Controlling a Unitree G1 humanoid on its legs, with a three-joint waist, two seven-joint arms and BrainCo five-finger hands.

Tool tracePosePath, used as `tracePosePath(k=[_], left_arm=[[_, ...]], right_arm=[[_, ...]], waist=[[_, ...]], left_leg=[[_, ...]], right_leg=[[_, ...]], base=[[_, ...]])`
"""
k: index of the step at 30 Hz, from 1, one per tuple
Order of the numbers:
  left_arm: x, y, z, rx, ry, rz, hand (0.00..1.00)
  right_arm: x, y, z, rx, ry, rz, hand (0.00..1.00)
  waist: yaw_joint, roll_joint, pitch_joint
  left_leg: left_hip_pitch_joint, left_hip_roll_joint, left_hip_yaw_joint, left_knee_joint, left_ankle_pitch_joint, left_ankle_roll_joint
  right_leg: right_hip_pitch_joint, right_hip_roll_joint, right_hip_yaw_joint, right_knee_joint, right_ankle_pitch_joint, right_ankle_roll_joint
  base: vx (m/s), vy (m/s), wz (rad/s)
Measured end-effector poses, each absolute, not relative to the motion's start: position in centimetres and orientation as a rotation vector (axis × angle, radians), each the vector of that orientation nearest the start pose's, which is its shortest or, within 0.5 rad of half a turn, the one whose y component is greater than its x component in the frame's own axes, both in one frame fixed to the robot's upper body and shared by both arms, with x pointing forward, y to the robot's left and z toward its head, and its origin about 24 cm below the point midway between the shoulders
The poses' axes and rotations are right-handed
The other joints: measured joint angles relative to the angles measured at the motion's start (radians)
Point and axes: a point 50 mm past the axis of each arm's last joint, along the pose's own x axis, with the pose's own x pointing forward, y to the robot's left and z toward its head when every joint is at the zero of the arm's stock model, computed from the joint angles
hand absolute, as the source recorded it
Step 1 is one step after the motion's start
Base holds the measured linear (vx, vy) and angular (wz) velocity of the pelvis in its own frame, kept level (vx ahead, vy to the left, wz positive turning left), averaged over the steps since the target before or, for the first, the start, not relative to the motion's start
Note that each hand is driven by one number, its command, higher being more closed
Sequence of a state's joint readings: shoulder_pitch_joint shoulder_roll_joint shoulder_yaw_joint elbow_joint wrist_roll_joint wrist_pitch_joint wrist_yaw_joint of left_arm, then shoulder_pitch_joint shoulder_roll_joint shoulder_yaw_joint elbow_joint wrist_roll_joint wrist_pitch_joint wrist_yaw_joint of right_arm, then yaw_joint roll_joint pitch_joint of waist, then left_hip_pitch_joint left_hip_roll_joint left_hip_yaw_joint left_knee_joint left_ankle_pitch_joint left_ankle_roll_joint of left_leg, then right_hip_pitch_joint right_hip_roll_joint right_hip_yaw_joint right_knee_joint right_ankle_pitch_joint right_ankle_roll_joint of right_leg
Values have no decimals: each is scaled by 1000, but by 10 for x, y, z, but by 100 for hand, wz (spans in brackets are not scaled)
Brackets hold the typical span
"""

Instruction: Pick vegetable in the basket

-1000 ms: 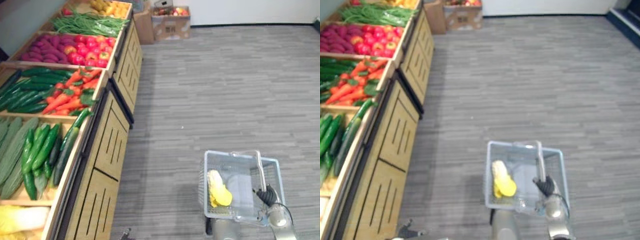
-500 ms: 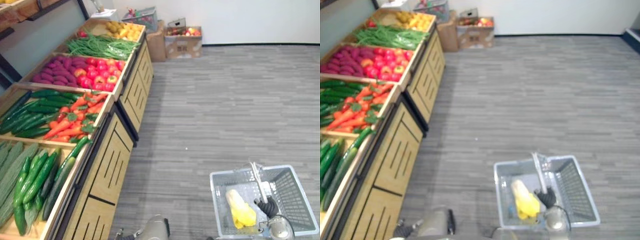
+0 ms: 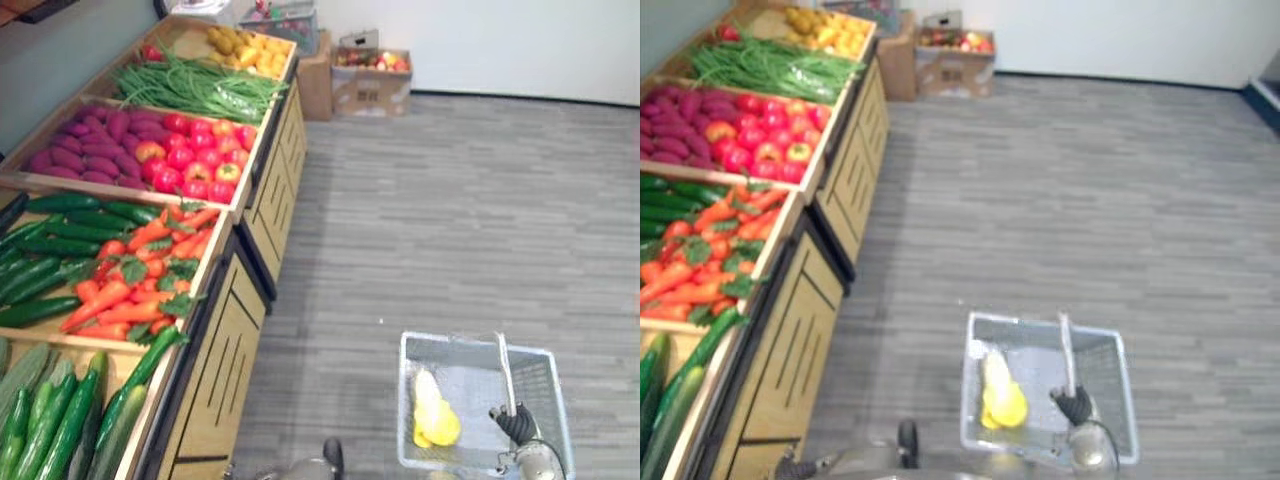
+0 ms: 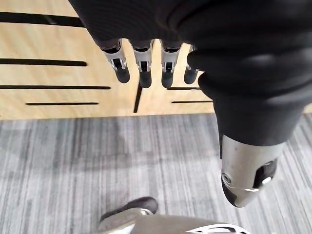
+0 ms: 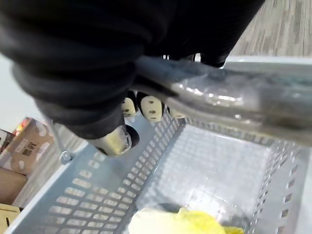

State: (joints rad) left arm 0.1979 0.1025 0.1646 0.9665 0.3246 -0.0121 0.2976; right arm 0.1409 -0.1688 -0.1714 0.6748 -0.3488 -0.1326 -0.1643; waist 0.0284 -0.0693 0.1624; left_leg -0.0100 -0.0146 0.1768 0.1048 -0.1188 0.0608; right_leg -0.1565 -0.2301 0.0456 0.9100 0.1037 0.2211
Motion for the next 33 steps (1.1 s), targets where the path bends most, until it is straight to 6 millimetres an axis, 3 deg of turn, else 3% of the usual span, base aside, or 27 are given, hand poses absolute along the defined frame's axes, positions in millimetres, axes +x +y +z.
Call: tracePosePath(k=[2,3,5,8,10,12,13,14,15,18,20,22,23,25,26,29,30,32,33], left_arm=[[66,233,-153,485,1107,316,0],[67,233,-153,484,1105,317,0],[68,233,-153,472,1101,328,0],[74,233,-152,462,1089,335,0],[77,229,-153,432,1087,346,0],[75,228,-153,415,1093,361,0],[72,230,-154,405,1107,378,0],[69,226,-157,376,1137,380,0],[70,224,-158,366,1138,379,0],[68,218,-160,345,1152,373,0],[67,215,-161,340,1156,369,0],[67,215,-161,339,1156,369,0],[67,215,-161,340,1155,369,0],[67,215,-161,333,1160,377,0],[66,216,-161,335,1161,381,0],[67,216,-160,326,1150,398,0],[69,217,-159,314,1141,419,0],[68,218,-159,312,1141,428,0],[67,217,-159,314,1144,430,0]], right_arm=[[151,-243,-102,-486,652,-230,100],[150,-244,-102,-483,654,-236,100],[153,-247,-100,-477,647,-252,100],[153,-247,-100,-472,648,-258,100],[155,-250,-99,-467,647,-275,100],[154,-252,-99,-464,658,-286,100],[152,-253,-100,-459,664,-297,100],[151,-259,-98,-454,665,-326,100],[152,-259,-98,-449,665,-334,100],[151,-265,-97,-441,670,-367,100],[150,-268,-97,-446,678,-373,100],[147,-269,-101,-446,704,-370,100],[145,-269,-103,-445,717,-370,100],[143,-271,-105,-450,735,-364,100],[141,-273,-106,-457,744,-362,100],[139,-274,-106,-461,752,-365,100],[135,-274,-108,-458,764,-365,100],[132,-273,-109,-448,772,-369,100],[132,-272,-110,-441,773,-370,100]], waist=[[-6,-4,0],[-11,-5,0],[-31,2,1],[-38,5,2],[-44,15,9],[-40,11,10],[-32,0,11],[-27,24,23],[-27,33,19],[-28,66,14],[-30,85,3],[-38,94,-2],[-37,93,-1],[-28,93,1],[-18,82,10],[-23,91,13],[-21,88,15],[-21,88,15],[-23,88,15]], left_leg=[[69,9,-30,2,-33,17],[87,14,-38,0,-34,14],[144,32,-75,-11,-58,4],[172,52,-112,-16,-75,-18],[203,81,-151,-14,-114,-55],[231,98,-170,-12,-159,-94],[255,111,-179,-11,-186,-119],[276,149,-190,-2,-214,-140],[275,157,-189,5,-213,-139],[272,187,-208,45,-155,-146],[245,201,-240,92,-128,-159],[187,211,-279,201,-94,-207],[137,211,-293,306,-59,-260],[61,211,-295,477,52,-329],[-5,216,-259,627,158,-335],[-88,245,-138,731,37,-308],[-121,247,-73,711,-26,-273],[-144,242,-7,564,-66,-241],[-140,236,11,393,-45,-218]], right_leg=[[-80,52,-45,131,-159,-40],[-89,62,-71,119,-193,-63],[-115,81,-173,-82,-271,-137],[-122,108,-189,-416,-262,-136],[-120,115,-136,-675,-183,-127],[-113,98,-89,-798,-136,-116],[-104,88,-102,-807,-75,-97],[-111,114,-134,-728,-29,-88],[-126,120,-137,-687,-38,-101],[-150,128,-172,-553,-158,-144],[-143,130,-199,-532,-192,-162],[-110,132,-233,-542,-208,-177],[-84,132,-249,-551,-221,-188],[-26,131,-262,-573,-231,-202],[42,123,-272,-630,-233,-207],[116,114,-289,-688,-232,-208],[148,101,-297,-710,-230,-204],[176,85,-301,-723,-227,-200],[183,81,-300,-726,-226,-195]], base=[[362,-3,27],[407,-65,58],[345,-84,54],[355,-152,54],[402,-259,56],[393,-309,38],[509,-489,41],[406,-414,31],[450,-455,28],[361,-304,23],[331,-222,35],[237,-164,46],[212,-155,39],[311,-159,21],[340,-126,7],[261,-50,18],[229,25,15],[194,81,5],[155,170,-11]])
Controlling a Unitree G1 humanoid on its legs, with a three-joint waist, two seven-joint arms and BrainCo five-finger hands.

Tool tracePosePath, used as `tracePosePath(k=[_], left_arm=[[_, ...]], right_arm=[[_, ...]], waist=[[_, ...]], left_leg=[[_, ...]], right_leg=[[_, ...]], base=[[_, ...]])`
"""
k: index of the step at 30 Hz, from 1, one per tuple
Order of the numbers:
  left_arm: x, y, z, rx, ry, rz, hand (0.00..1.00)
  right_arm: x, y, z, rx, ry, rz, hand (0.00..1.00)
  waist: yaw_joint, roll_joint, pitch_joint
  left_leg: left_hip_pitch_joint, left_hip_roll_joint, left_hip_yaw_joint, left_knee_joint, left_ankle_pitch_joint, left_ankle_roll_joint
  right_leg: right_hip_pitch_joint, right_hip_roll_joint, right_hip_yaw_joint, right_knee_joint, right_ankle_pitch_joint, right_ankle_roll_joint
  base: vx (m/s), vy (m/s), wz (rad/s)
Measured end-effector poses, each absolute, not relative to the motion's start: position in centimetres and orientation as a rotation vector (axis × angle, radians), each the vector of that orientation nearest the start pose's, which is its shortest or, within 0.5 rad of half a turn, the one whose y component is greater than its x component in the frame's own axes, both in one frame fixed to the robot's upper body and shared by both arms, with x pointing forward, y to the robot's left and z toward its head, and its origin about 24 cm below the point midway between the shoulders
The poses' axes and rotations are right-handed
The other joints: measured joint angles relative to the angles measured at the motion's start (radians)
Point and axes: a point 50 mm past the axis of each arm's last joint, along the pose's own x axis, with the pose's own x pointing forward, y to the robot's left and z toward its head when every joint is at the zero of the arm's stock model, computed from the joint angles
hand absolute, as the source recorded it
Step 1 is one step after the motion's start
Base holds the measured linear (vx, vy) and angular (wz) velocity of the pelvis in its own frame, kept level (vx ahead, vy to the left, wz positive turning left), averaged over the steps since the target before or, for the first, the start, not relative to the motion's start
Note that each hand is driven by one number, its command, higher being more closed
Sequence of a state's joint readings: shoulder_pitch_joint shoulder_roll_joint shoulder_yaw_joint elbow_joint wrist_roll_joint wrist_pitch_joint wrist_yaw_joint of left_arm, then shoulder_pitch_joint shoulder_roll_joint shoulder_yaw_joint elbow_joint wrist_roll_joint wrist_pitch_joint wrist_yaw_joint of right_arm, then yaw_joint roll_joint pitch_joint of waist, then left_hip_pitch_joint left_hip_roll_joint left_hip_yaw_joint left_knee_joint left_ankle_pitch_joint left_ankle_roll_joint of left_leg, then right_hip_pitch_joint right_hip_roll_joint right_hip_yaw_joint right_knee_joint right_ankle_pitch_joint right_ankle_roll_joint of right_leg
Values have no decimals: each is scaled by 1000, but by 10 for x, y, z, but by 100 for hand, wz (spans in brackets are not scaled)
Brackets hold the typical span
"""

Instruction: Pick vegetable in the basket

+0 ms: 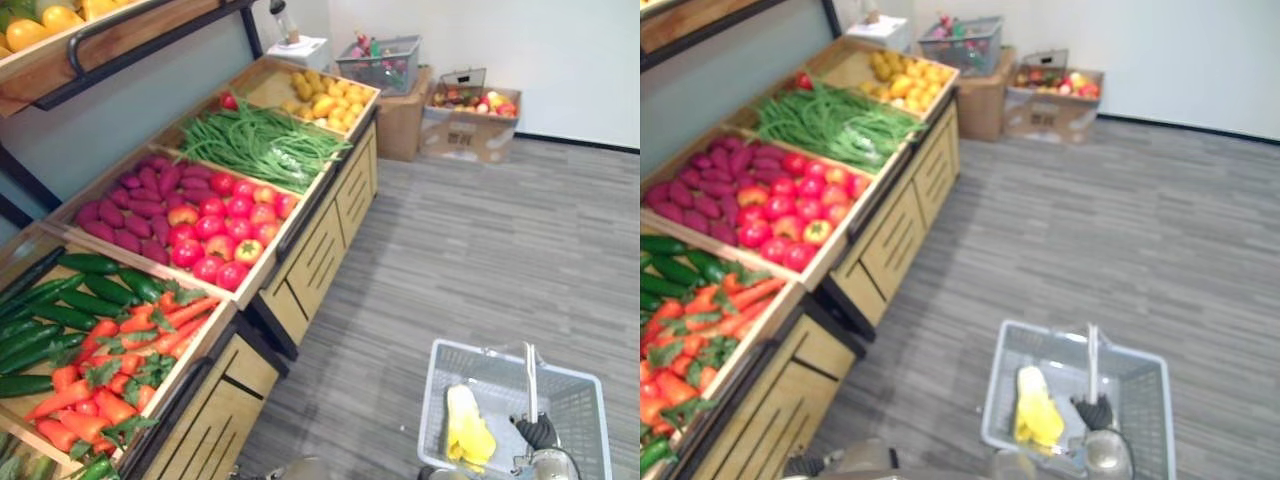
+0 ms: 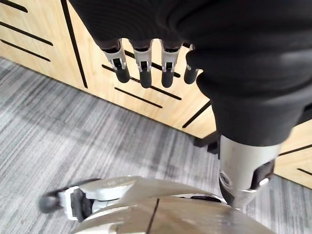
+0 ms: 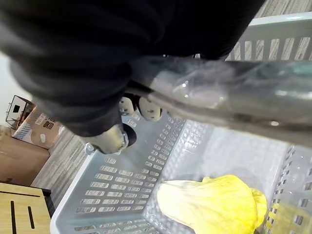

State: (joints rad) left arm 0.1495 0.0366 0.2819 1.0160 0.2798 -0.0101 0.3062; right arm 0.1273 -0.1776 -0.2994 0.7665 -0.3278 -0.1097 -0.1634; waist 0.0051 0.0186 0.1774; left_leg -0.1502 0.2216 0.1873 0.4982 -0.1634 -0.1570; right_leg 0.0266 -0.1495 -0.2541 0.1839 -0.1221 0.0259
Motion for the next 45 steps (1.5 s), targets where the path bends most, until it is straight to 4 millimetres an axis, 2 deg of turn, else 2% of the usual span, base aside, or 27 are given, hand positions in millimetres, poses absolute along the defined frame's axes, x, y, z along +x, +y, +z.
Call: tracePosePath(k=[1,2,4,7,10,13,17,18,30,45], left_arm=[[66,217,-160,314,1146,430,0],[67,216,-160,312,1146,429,0],[69,222,-158,337,1134,426,0],[68,225,-158,375,1144,403,0],[66,223,-159,441,1150,333,0],[69,220,-159,458,1145,298,0],[69,223,-158,494,1139,275,0],[63,231,-160,530,1172,262,0],[63,231,-159,520,1168,264,0],[54,228,-161,347,1183,367,0]], right_arm=[[131,-273,-110,-430,772,-377,100],[130,-274,-109,-432,772,-380,100],[126,-266,-113,-409,782,-371,100],[125,-264,-114,-399,786,-372,100],[123,-264,-115,-398,791,-370,100],[124,-264,-115,-398,789,-369,100],[125,-258,-117,-403,794,-336,100],[130,-238,-129,-393,843,-237,100],[124,-242,-133,-338,870,-290,100],[106,-254,-138,-272,930,-406,100]], waist=[[-1,5,-1],[0,13,0],[-8,-25,-4],[-2,-48,-5],[-4,-35,-13],[-11,-27,-18],[-10,-38,-23],[-3,-68,-44],[-3,-68,-44],[-4,-57,-53]], left_leg=[[9,-2,-3,-176,113,35],[12,-2,-6,-230,144,38],[65,-51,-9,-346,129,40],[97,-95,19,-403,144,61],[164,-135,49,-508,179,73],[200,-145,60,-589,215,76],[205,-141,62,-595,216,76],[224,-140,71,-602,206,65],[230,-140,70,-602,206,65],[240,-131,44,-602,203,61]], right_leg=[[4,7,6,0,-4,20],[9,14,12,-1,-11,38],[11,-13,28,-38,-10,65],[15,-45,57,-63,4,88],[18,-65,92,-77,10,107],[12,-65,100,-80,12,114],[12,-58,103,-81,12,115],[47,-52,114,-126,17,121],[59,-52,103,-130,17,121],[116,-43,49,-179,27,120]], base=[[155,195,-15],[159,228,-5],[152,215,10],[71,141,-9],[38,90,-26],[38,26,-12],[17,-4,-2],[0,0,0],[0,0,0],[3,-9,7]])
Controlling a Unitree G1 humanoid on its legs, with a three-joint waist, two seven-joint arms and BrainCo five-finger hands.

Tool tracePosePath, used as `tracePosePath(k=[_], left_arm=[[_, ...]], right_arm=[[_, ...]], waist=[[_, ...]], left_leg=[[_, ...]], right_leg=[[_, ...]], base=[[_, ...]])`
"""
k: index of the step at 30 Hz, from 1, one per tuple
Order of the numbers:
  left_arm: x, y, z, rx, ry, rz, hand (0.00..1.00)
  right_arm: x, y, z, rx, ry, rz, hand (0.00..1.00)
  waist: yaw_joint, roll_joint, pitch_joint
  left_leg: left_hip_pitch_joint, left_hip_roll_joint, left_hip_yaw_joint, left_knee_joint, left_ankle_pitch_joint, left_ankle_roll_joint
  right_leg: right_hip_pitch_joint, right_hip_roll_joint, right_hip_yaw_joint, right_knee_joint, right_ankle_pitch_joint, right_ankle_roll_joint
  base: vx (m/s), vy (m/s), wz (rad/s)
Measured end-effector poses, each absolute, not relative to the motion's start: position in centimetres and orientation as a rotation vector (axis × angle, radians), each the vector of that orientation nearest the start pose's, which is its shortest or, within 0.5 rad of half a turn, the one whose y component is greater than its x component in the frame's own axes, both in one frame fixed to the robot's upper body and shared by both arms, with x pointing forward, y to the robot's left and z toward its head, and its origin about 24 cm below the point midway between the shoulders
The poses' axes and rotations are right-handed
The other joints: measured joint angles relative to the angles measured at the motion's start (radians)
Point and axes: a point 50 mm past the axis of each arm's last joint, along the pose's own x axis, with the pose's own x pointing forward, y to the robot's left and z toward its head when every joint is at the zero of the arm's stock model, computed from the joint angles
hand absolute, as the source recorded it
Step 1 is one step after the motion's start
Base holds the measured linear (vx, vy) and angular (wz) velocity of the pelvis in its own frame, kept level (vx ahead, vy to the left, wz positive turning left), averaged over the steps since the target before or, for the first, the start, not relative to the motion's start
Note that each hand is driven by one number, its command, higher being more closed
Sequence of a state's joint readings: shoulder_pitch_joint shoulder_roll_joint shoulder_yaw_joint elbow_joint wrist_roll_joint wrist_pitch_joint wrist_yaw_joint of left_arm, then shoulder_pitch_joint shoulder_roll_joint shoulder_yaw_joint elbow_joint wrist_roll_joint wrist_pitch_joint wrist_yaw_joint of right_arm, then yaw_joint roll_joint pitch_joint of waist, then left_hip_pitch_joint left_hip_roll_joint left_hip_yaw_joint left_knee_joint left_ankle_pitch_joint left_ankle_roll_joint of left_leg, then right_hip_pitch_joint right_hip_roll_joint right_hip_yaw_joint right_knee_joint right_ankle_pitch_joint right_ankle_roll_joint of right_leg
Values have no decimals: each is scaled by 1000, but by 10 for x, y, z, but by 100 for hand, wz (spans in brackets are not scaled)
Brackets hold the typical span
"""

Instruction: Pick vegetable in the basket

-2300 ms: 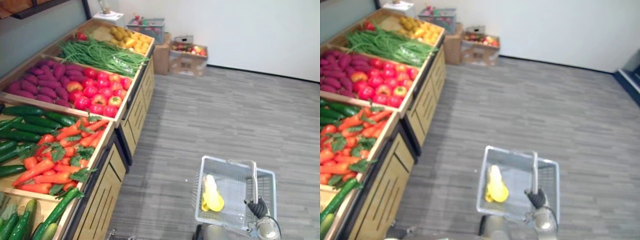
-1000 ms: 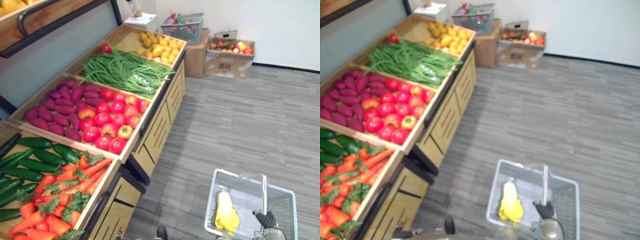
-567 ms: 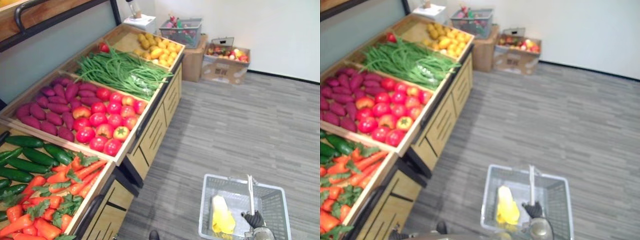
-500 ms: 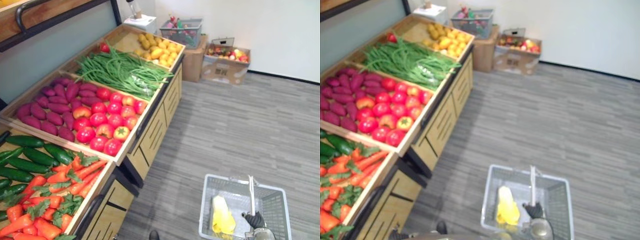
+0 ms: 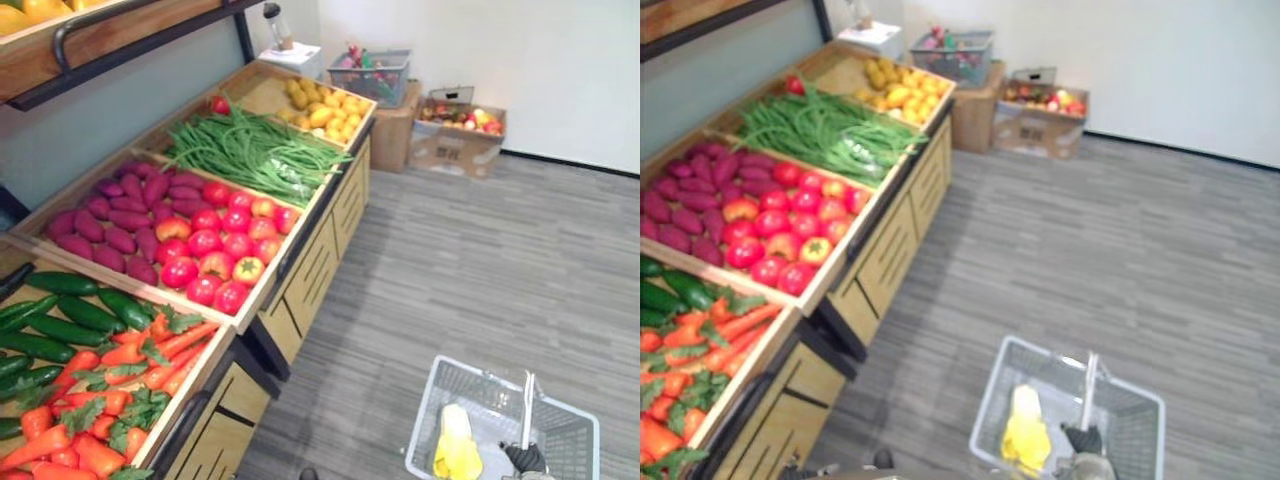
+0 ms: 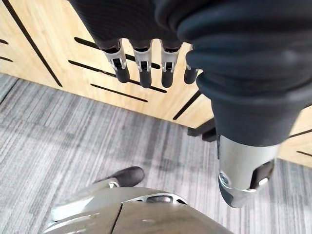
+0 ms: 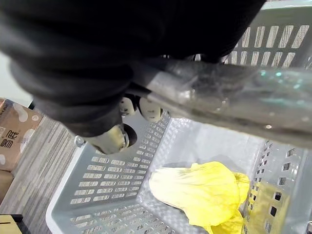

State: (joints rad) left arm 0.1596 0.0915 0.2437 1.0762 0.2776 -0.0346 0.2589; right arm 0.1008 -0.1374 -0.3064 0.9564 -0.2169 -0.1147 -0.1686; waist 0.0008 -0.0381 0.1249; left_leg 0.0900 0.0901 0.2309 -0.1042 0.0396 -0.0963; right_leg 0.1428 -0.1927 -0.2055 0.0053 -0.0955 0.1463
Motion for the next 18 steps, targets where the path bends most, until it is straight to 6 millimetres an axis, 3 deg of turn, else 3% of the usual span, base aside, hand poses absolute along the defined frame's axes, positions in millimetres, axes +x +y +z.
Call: tracePosePath(k=[7,11,13,14,15,16,18], left_arm=[[53,228,-162,346,1184,367,0],[68,231,-157,318,1115,402,0],[71,229,-156,306,1098,406,0],[71,226,-157,281,1100,417,0],[66,220,-159,258,1117,418,0],[63,219,-160,253,1134,416,0],[42,214,-164,221,1204,442,0]], right_arm=[[114,-252,-136,-273,913,-396,100],[125,-251,-133,-290,892,-390,100],[137,-254,-128,-298,857,-401,100],[140,-257,-126,-299,849,-412,100],[140,-263,-124,-315,843,-423,100],[141,-264,-123,-323,842,-424,100],[144,-264,-122,-326,834,-426,100]], waist=[[4,4,2],[6,-3,34],[12,12,63],[18,19,71],[29,43,78],[34,53,83],[25,55,84]], left_leg=[[-9,-2,-31,8,0,-1],[-178,-29,-146,176,4,2],[-253,-27,-134,265,7,6],[-287,-25,-50,278,19,41],[-297,11,128,281,-32,116],[-299,28,187,291,-52,136],[-281,54,399,305,-86,130]], right_leg=[[16,0,-38,-4,0,0],[20,-23,-194,16,3,5],[31,-31,-275,37,1,4],[38,-38,-334,41,-9,2],[36,-27,-381,49,-21,13],[41,-31,-399,60,-33,17],[56,-68,-459,76,-54,24]], base=[[21,-19,14],[-53,-14,103],[-142,43,127],[-182,117,116],[-185,144,111],[-150,164,96],[-44,147,102]])
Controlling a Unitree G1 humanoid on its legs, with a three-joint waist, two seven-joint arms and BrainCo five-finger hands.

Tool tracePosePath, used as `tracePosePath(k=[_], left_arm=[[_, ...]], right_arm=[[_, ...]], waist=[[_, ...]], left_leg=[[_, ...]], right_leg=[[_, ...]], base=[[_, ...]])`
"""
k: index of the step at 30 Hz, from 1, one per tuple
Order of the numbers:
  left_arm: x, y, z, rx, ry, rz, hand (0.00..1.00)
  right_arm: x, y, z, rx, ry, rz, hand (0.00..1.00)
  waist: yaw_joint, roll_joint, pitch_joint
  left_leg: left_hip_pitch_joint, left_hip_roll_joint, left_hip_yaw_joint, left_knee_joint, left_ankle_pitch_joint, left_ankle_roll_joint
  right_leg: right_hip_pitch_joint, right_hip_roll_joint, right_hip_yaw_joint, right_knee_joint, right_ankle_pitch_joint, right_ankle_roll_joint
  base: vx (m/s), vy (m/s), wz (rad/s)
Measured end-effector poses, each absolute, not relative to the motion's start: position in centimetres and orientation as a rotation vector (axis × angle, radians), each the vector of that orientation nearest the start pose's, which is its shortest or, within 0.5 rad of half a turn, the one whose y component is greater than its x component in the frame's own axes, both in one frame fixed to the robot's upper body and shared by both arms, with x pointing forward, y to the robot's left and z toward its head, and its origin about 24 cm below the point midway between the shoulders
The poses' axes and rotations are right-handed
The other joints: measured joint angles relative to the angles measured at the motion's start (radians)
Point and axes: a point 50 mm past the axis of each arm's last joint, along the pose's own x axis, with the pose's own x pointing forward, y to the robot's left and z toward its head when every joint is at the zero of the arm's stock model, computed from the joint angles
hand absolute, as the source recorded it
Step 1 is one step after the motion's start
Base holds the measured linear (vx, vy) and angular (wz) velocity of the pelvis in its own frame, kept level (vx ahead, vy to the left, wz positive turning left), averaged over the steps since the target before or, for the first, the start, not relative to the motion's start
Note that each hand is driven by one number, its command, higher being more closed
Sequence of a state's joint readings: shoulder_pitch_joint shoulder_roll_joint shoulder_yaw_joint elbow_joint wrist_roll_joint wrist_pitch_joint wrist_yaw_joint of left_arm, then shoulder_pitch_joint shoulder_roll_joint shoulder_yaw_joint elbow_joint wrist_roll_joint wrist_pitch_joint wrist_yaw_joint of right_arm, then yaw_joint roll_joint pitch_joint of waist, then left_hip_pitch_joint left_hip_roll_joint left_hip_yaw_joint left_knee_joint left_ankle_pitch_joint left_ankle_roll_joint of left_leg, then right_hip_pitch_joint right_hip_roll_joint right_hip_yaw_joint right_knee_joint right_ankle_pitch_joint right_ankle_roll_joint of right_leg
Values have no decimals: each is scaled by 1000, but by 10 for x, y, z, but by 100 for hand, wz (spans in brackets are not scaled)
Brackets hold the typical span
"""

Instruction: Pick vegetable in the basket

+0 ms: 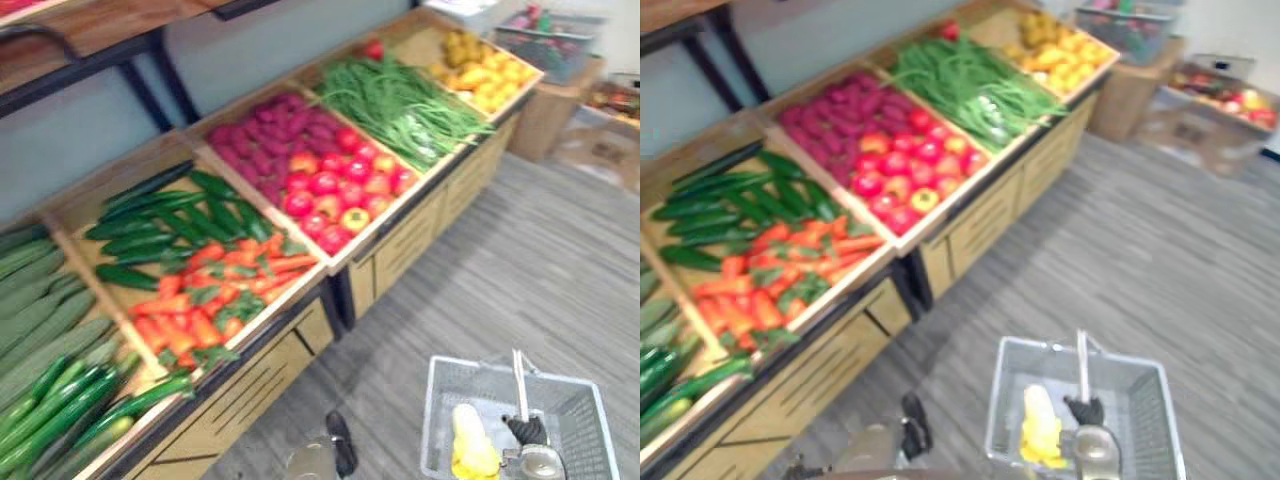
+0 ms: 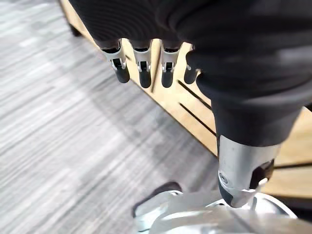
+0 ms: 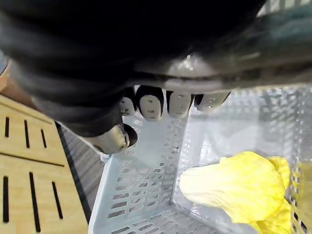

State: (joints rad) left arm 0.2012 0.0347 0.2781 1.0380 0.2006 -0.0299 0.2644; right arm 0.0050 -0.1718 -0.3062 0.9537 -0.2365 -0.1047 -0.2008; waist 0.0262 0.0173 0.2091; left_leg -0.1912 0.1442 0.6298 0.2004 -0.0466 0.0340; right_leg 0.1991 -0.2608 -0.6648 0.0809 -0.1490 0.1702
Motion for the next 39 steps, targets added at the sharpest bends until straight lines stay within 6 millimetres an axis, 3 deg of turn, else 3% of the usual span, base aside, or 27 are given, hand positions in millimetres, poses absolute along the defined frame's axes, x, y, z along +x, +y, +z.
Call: tracePosePath(k=[2,5,7,8,9,10,12,13,14,15,16,20,22,23,25,26,27,29,31,34,39], left_arm=[[27,214,-167,199,1261,474,0],[14,214,-168,195,1316,485,0],[16,221,-167,216,1309,487,0],[19,226,-166,229,1299,490,0],[19,228,-166,240,1299,482,0],[20,228,-166,264,1300,461,0],[25,230,-164,289,1282,441,0],[37,236,-162,312,1244,438,0],[42,241,-160,325,1228,442,0],[49,247,-157,340,1200,450,0],[52,250,-155,344,1186,455,0],[75,246,-152,332,1125,447,0],[81,247,-151,333,1107,450,0],[81,248,-150,329,1102,462,0],[76,253,-150,310,1112,507,0],[72,255,-151,291,1125,535,0],[66,250,-154,264,1146,544,0],[54,238,-160,205,1199,562,0],[44,232,-164,153,1239,592,0],[34,231,-165,116,1264,625,0],[31,232,-165,80,1263,673,0]], right_arm=[[144,-263,-123,-324,843,-418,100],[146,-255,-124,-308,839,-400,100],[146,-250,-126,-295,841,-396,100],[146,-246,-127,-284,843,-390,100],[147,-243,-128,-277,846,-385,100],[149,-240,-128,-280,842,-369,100],[158,-240,-123,-296,809,-357,100],[168,-237,-117,-311,763,-338,100],[168,-236,-117,-316,758,-332,100],[168,-233,-118,-310,757,-326,100],[168,-230,-118,-302,757,-327,100],[158,-231,-121,-282,772,-349,100],[153,-231,-125,-219,795,-397,100],[145,-231,-130,-171,828,-437,100],[131,-233,-138,-93,885,-507,100],[122,-239,-142,-55,917,-565,100],[115,-247,-143,-19,932,-624,100],[106,-257,-144,7,952,-692,100],[92,-264,-146,70,985,-778,100],[65,-271,-150,110,1044,-875,100],[47,-272,-153,126,1089,-941,100]], waist=[[10,3,0],[7,-17,-7],[3,-44,-9],[2,-72,-5],[0,-70,-7],[-3,-78,-4],[-4,-62,-11],[-9,-63,-10],[-13,-64,-9],[-22,-74,-5],[-26,-81,-5],[-35,-96,-6],[-41,-108,-10],[-39,-119,-17],[-25,-138,-29],[-19,-138,-36],[-19,-114,-42],[-24,-91,-42],[-26,-75,-45],[-26,-70,-62],[-24,-69,-71]], left_leg=[[2,-20,29,-15,2,9],[31,-118,7,-131,23,19],[66,-186,-10,-224,32,13],[83,-211,-3,-240,25,16],[90,-204,5,-227,27,21],[106,-189,1,-217,24,23],[131,-161,-10,-220,21,26],[145,-128,-36,-222,16,28],[147,-118,-49,-224,16,27],[160,-105,-74,-229,16,23],[170,-104,-83,-232,16,23],[199,-118,-160,-217,0,0],[195,-134,-205,-207,-1,-2],[195,-141,-228,-201,-4,-7],[196,-154,-244,-197,-10,-18],[197,-150,-253,-199,-10,-34],[202,-136,-254,-226,7,-50],[234,-119,-251,-299,50,-68],[261,-91,-243,-302,46,-75],[300,-65,-226,-303,32,-95],[299,-68,-208,-302,31,-96]], right_leg=[[3,-27,-18,11,-7,11],[21,-59,-37,-11,-6,9],[33,-77,-53,-15,-19,-20],[31,-110,-68,30,-37,-52],[24,-133,-68,107,-46,-75],[-24,-178,-54,271,7,-81],[-111,-211,26,467,112,-112],[-207,-187,146,613,104,-112],[-238,-157,189,640,77,-93],[-278,-110,251,642,28,-46],[-292,-89,275,627,9,-33],[-324,4,435,344,-4,-27],[-321,17,511,258,0,-27],[-308,14,507,209,17,-13],[-281,11,485,127,103,-33],[-254,19,460,82,91,-22],[-244,41,449,41,92,-23],[-235,75,445,15,97,-30],[-201,105,443,-8,100,-35],[-157,133,442,-39,100,-35],[-152,131,441,-62,108,-46]], base=[[15,155,53],[27,190,49],[26,124,58],[63,98,47],[83,85,29],[83,69,4],[136,96,-2],[183,76,18],[233,57,52],[167,12,54],[213,3,60],[198,-47,62],[213,-138,78],[182,-220,62],[129,-209,39],[119,-216,7],[151,-252,-1],[141,-181,-13],[127,-154,-18],[108,-111,-20],[22,-16,-4]])
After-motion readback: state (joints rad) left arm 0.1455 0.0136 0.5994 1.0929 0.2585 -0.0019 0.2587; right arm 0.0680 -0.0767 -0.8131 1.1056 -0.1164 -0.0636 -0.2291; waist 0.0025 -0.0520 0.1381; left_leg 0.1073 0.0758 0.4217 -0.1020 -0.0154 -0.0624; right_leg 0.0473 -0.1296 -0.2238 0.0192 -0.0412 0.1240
